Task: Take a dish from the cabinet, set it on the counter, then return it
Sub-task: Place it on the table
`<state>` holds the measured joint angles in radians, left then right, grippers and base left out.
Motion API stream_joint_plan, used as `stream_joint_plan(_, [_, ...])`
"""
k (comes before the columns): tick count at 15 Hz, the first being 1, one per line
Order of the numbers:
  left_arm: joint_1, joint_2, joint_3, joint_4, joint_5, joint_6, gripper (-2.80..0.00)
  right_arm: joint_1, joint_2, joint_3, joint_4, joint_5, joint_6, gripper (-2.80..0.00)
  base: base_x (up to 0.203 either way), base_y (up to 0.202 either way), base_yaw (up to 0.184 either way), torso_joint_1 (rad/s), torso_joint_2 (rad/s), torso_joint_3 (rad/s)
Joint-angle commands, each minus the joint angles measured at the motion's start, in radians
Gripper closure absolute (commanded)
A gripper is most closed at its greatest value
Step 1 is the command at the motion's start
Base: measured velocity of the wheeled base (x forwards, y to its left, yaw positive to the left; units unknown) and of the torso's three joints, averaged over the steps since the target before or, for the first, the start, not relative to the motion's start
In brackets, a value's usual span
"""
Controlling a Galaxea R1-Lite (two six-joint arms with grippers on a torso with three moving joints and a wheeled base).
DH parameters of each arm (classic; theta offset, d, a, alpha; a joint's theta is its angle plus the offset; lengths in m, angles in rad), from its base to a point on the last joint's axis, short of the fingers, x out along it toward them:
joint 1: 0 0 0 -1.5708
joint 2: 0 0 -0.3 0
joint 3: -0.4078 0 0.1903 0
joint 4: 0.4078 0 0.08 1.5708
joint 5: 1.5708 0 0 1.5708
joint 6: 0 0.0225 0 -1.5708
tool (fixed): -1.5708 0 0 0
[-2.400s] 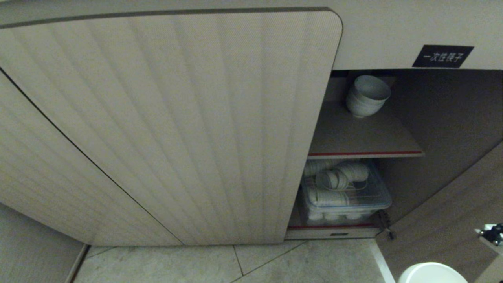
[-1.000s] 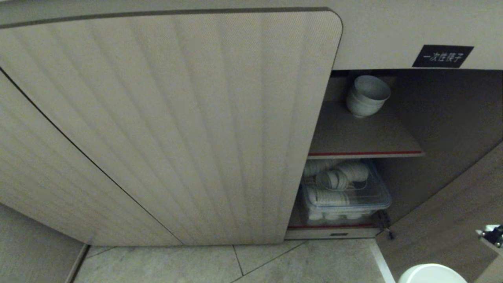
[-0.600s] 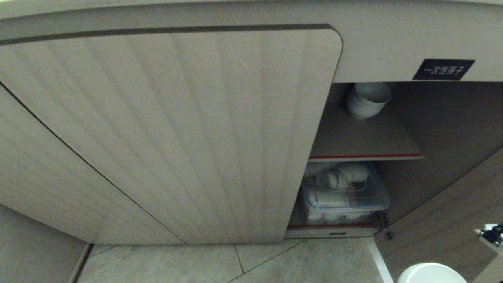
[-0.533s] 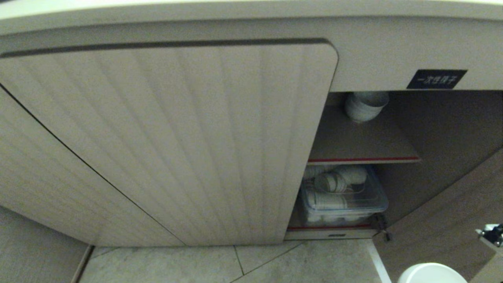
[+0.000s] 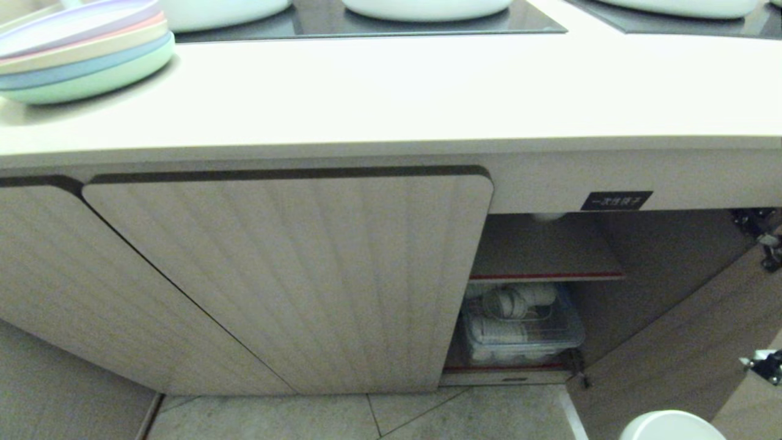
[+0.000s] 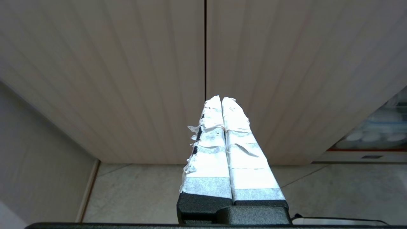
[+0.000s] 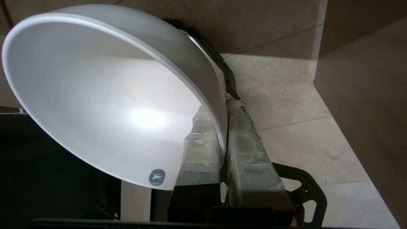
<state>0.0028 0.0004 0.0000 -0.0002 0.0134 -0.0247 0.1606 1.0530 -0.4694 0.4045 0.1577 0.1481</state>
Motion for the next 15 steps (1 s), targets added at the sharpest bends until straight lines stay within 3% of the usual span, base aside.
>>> stream_joint_plan(1, [0.000,0.000,0.000,0.000,0.000,-0.001,0.00,0.000,0.001,-0.002,0.002,0.002,-0.001,0.00,0.000,0.000,0.000,0.198,-0.48,-0.277])
stream_joint_plan(15, [0.000,0.000,0.000,0.000,0.000,0.000,0.00,0.013,-0.001,-0.009,0.002,0.002,0.015,0.00,0.000,0.000,0.000,0.231,-0.51,-0.285])
